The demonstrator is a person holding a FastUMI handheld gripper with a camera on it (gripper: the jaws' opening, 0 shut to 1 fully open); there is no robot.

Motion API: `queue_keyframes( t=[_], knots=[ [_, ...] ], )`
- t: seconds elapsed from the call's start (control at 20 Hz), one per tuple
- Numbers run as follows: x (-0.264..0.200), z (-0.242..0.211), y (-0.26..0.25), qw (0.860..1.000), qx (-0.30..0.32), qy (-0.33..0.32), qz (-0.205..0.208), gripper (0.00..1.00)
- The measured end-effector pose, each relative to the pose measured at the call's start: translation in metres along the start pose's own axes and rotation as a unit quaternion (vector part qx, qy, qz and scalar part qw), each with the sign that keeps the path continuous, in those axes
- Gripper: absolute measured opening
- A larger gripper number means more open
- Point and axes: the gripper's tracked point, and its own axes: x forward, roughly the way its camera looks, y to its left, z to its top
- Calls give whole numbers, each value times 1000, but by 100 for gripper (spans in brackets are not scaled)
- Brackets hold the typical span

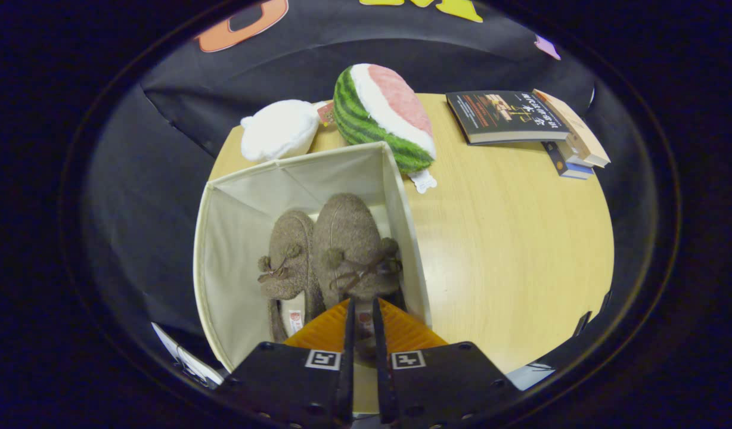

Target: Open the storage box then place both shoes into the box .Put the left shoe in first, then the right shoe, with the right side of both shoes facing outward in a uniform manner.

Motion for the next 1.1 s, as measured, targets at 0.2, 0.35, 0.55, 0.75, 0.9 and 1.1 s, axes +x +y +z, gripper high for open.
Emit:
queue_keyframes(
  t=[0.2,0.35,0.55,0.75,0.9,1.1],
  knots=[
    [-17,-7,4,1000,-17,-1,17,41],
    [-34,-12,8,999,-41,-12,34,60],
    [-60,-15,1,996,-73,-37,40,78],
    [-86,-8,-19,992,-94,-74,38,96],
    [-119,4,-38,986,-111,-121,42,96],
    [-165,17,-80,976,-121,-179,29,96]
  ],
)
